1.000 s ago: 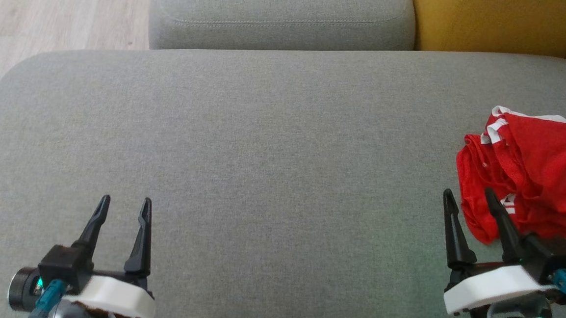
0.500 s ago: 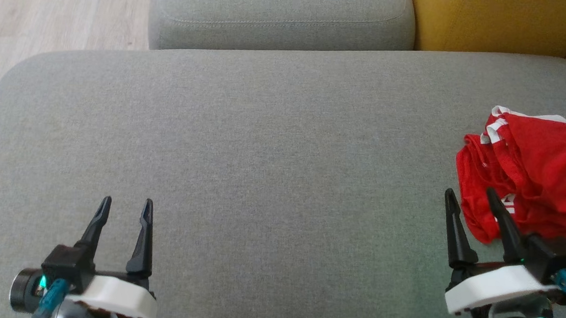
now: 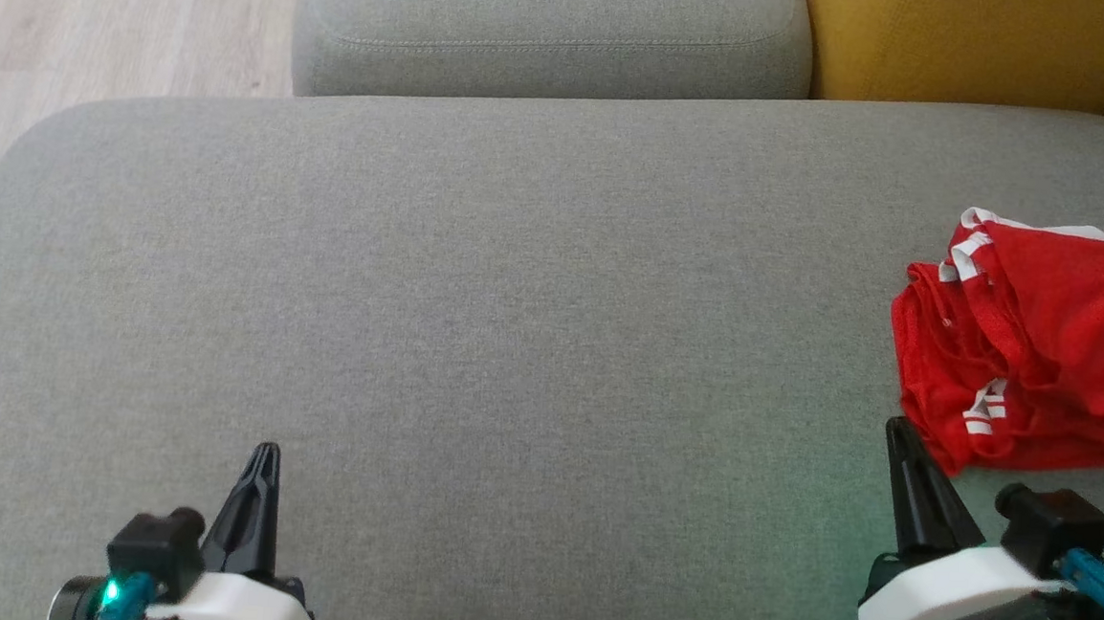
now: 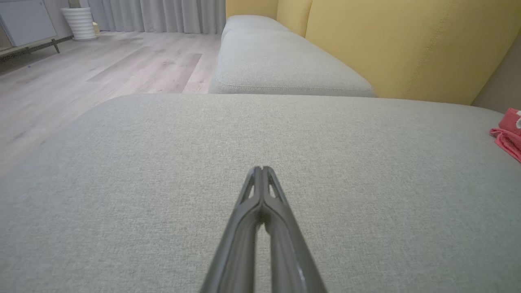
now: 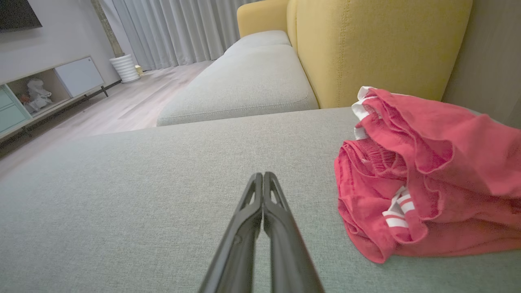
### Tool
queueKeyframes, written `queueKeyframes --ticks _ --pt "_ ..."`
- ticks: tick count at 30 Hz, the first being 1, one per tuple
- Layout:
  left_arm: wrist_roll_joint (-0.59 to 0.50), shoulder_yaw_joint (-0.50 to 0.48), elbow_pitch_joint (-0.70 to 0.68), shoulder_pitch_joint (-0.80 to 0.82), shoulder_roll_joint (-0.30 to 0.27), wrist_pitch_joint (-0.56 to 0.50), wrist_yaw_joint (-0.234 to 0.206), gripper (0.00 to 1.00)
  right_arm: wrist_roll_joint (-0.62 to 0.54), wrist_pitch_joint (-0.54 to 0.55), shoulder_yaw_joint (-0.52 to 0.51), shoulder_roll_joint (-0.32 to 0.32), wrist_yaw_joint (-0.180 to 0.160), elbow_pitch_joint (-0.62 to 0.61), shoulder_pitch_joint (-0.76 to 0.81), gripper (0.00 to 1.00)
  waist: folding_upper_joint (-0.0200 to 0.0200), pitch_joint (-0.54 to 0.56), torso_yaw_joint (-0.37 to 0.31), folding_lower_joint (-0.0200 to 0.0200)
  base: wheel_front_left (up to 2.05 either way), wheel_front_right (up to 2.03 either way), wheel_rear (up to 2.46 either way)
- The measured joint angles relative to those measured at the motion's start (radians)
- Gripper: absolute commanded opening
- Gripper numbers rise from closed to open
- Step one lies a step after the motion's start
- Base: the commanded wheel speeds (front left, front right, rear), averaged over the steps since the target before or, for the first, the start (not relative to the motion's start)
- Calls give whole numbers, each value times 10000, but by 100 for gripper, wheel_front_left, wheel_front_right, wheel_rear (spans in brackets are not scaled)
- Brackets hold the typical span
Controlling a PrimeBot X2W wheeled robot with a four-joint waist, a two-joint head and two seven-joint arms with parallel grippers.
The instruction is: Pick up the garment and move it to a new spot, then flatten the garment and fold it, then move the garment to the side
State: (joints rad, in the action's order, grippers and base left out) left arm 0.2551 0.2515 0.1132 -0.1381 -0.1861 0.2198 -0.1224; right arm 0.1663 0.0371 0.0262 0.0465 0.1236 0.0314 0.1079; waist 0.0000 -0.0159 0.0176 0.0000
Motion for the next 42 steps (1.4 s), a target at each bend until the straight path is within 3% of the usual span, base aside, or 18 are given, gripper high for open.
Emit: queueKeyframes --ticks 42 --pt "4913 -777 546 491 297 -974 884 0 5231 0 -221 46 -6 805 -385 0 0 45 -63 0 0 0 0"
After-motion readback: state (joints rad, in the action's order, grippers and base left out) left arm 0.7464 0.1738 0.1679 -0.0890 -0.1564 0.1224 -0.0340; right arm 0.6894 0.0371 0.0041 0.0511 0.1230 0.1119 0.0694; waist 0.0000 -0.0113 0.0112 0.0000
